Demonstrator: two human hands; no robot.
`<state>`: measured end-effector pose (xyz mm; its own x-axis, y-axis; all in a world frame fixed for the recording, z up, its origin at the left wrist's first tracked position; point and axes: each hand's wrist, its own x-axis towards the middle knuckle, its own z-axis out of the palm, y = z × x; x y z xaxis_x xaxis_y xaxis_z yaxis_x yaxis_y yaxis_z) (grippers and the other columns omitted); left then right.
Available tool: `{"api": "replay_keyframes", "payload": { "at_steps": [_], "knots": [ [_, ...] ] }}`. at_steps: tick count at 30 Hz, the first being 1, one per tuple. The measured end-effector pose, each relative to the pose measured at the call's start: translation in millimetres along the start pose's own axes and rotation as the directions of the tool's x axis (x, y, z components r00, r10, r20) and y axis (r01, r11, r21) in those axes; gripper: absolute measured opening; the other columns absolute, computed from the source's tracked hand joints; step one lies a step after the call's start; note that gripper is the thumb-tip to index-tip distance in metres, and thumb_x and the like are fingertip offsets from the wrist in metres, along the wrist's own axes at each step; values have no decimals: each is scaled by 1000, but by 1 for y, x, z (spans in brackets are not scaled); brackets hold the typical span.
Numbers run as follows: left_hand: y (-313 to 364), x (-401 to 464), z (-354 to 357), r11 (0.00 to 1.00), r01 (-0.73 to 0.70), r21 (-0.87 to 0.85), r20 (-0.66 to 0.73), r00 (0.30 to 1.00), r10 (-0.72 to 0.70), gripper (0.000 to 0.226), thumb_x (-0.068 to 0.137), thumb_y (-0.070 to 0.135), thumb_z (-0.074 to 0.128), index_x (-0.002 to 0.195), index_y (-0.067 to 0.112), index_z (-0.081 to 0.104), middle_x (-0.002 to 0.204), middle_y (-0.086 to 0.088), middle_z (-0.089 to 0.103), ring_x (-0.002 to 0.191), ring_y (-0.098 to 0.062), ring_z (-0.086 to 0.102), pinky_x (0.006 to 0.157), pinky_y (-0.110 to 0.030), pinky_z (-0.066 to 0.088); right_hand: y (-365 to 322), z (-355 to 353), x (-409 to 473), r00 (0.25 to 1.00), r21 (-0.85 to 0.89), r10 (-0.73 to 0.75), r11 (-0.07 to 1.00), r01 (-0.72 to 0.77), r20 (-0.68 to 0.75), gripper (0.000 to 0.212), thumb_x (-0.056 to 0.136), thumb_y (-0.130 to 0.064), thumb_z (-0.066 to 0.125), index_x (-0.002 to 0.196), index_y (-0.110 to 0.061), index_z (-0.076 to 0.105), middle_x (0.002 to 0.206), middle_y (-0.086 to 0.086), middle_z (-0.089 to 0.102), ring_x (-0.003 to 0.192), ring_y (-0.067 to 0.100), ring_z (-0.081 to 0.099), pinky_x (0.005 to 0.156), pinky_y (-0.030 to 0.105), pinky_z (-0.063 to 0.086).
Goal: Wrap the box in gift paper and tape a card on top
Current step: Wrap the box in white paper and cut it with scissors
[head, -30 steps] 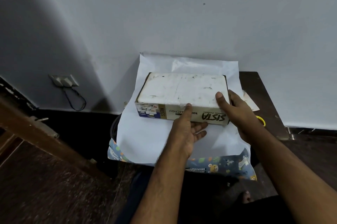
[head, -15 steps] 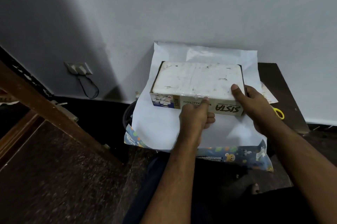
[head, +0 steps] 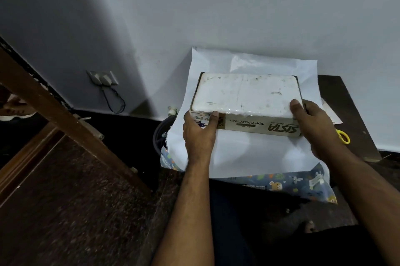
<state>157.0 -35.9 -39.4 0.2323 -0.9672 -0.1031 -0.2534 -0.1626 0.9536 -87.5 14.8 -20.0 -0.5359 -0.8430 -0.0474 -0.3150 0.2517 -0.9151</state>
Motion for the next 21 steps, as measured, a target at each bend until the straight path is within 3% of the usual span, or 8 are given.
{"api": "replay_keyframes", "payload": {
  "at_steps": [3,6,8,11,15,18,21],
  "knots": [
    [3,0,-4,985,32,171,-4,1000,-31,95,74,89,46,138,18,51,138,-8,58,132,-32,50,112,-53,39,2,4,-1,999,-47,-10,999,7,-49,47,100,-60,46,118,-19,60,108,11,67,101,35,64,90,56,54],
    [3,9,-17,906,164,390,-63,986,-152,87,94,78,25,151,14,42,162,-16,31,153,-35,15,123,-58,8,2,10,-4,995,-93,-52,995,44,-87,51,102,-57,44,120,-12,59,113,15,64,105,38,60,85,47,49],
    [-2,20,-33,866,235,441,-151,971,-187,87,97,75,25,155,11,35,164,-19,24,155,-37,8,122,-58,3,1,13,-7,983,-205,-146,971,122,-108,53,103,-53,43,124,-5,55,119,21,60,111,42,55,87,45,44],
    [-16,33,-58,810,310,498,-227,948,-223,75,97,63,46,148,10,41,156,-17,40,150,-37,25,122,-57,6,-5,20,-14,927,-419,-357,863,281,-114,65,101,-43,48,145,4,38,145,32,42,137,45,37,110,51,34],
    [-28,35,-81,816,309,489,-152,951,-269,36,95,37,65,127,20,64,130,-5,65,127,-30,56,120,-53,23,-21,42,-33,804,-546,-595,673,498,1,56,99,-36,53,146,-7,45,152,23,38,145,39,33,108,58,32],
    [-41,39,-96,870,340,356,-112,940,-321,13,84,24,81,92,22,70,107,-2,72,106,-28,66,104,-47,49,-31,67,-47,766,-525,-606,589,614,215,40,99,-26,60,136,-13,58,149,16,44,139,36,41,106,56,32],
    [-60,49,-107,908,389,156,-48,921,-387,22,77,5,85,74,17,67,88,-1,74,89,-24,72,93,-41,59,-33,93,-55,704,-503,-600,505,702,380,32,95,-24,65,127,-18,65,148,11,47,135,33,46,106,49,30]
  ]
}}
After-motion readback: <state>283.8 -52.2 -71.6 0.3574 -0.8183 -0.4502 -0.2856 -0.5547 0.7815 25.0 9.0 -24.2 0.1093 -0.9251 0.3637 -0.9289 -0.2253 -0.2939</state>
